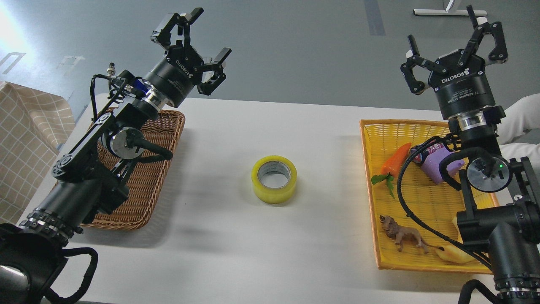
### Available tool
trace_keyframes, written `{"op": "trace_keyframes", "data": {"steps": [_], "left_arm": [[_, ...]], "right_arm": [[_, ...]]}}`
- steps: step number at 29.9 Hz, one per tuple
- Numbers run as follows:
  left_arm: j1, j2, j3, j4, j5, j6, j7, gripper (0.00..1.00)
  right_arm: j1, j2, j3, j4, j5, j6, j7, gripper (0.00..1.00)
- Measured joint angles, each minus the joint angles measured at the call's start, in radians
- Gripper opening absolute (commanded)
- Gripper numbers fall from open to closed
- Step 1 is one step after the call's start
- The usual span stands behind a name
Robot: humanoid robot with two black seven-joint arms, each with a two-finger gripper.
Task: Place and transfer tape with both arms
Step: 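Reach the left gripper toward the tape roll on the table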
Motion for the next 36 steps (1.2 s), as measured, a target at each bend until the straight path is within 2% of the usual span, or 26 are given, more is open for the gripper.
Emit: {"op": "trace_keyframes", "data": {"steps": [9, 15, 20, 25, 36], "left_arm": [[-0.026, 0.028, 0.001, -0.188, 0.372, 0.000, 0.000, 0.98], [-0.040, 0.065, 0.013, -0.276, 0.496, 0.011, 0.011, 0.98], [-0.069, 0.130, 0.130, -0.304, 0.652, 0.024, 0.042, 0.98], [-0.109, 0.174, 0.240, -0.310, 0.827, 0.031, 0.096, 0.98], [-0.134, 0.167, 0.444, -0.318, 1.233, 0.034, 0.119, 0.98]], "right_arm": [[-0.030, -0.013, 0.001, 0.000, 0.076, 0.000, -0.001, 0.99], [-0.044, -0.013, 0.004, 0.000, 0.078, 0.000, 0.000, 0.99], [-0.054, -0.015, 0.006, 0.001, 0.078, 0.000, 0.000, 0.99], [-0.059, -0.015, 0.003, 0.002, 0.078, 0.000, 0.000, 0.99], [-0.109, -0.015, 0.003, 0.000, 0.078, 0.000, 0.001, 0.99]]}}
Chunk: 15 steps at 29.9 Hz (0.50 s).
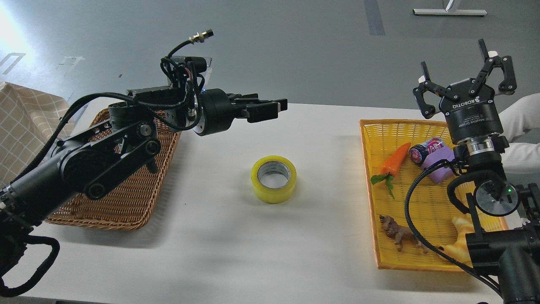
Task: Place and transfer tape with both arms
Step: 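Reach the left gripper toward the tape roll on the table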
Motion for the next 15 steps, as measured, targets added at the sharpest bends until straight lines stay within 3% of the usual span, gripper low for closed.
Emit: {"op": "trace_keyframes", "data": {"steps": [3, 9, 15], "left_arm": [[0.004, -0.019, 0.029, 0.000, 0.052, -0.001, 0.018, 0.98], [0.008, -0.033, 0.111, 0.006, 0.077, -0.001, 0.099, 0.98], [0.013, -0.034, 0.167, 0.033, 0.084, -0.003, 0.135, 0.98]], "right_arm": [[-0.004, 0.001, 0.000, 0.000, 0.000, 0.000, 0.000, 0.99], [-0.012, 0.003, 0.000, 0.000, 0.000, 0.000, 0.002, 0.99], [-0.012, 0.005, -0.001, 0.000, 0.000, 0.000, 0.002, 0.99]]}}
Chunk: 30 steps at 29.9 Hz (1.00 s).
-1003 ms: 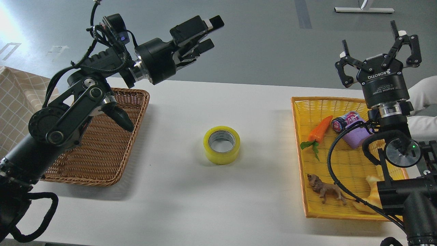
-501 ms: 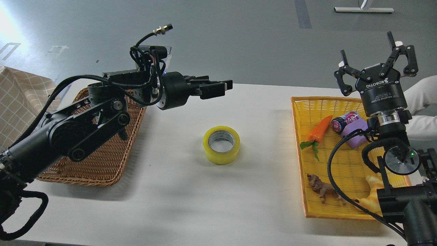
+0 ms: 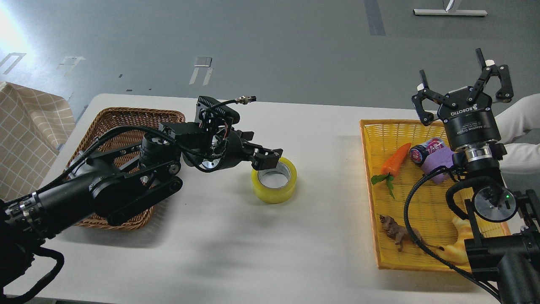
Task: Place and transfer tape with both arms
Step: 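Reach the left gripper toward the tape roll on the table, then grasp the tape roll's rim with the left gripper and lift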
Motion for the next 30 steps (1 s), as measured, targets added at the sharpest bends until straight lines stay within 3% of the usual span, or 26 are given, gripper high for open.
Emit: {"op": "trace_keyframes", "data": {"steps": [8, 15, 30], "left_arm": [[-0.002, -0.021, 0.032, 0.067, 0.003, 0.001, 0.017, 0.98], [0.002, -0.040, 0.036, 0.070, 0.003, 0.002, 0.084, 0.98], [0.001, -0.086, 0.073, 0.110, 0.003, 0.002, 0.086, 0.89]], "right_arm": [[-0.002, 0.000, 0.000, 0.000, 0.000, 0.000, 0.000, 0.99], [-0.006, -0.001, 0.000, -0.003, 0.000, 0.000, 0.000, 0.99], [-0.017, -0.001, 0.000, -0.003, 0.000, 0.000, 0.003, 0.99]]}}
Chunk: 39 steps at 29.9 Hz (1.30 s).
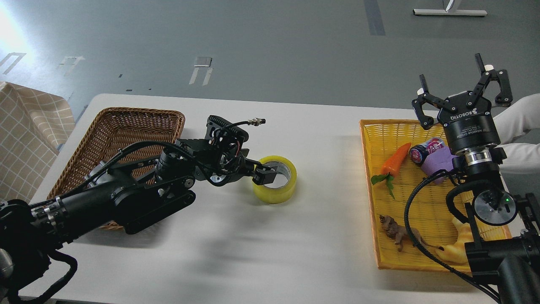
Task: Place and transfer tape with both arms
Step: 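Grasp the tape roll's rim with the left gripper and lift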
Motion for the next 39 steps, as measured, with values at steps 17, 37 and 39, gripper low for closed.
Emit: {"op": "trace_keyframes", "data": {"steps": [17, 37, 39], "left_arm": [[-0.002, -0.058, 0.034, 0.105, 0.000, 0.002, 0.006, 0.51], [-0.073, -0.077, 0.054, 0.164, 0.097, 0.022, -0.037, 0.00], [-0.097, -0.069, 0.051, 0.157, 0.093, 0.022, -0.039, 0.00]], "right_arm": [[-0.019, 0.002, 0.000, 0.002, 0.000, 0.000, 0.004, 0.99], [-0.017, 0.003, 0.001, 0.002, 0.000, 0.000, 0.005, 0.99], [-0.016, 0.003, 0.001, 0.002, 0.000, 0.000, 0.005, 0.99]]}}
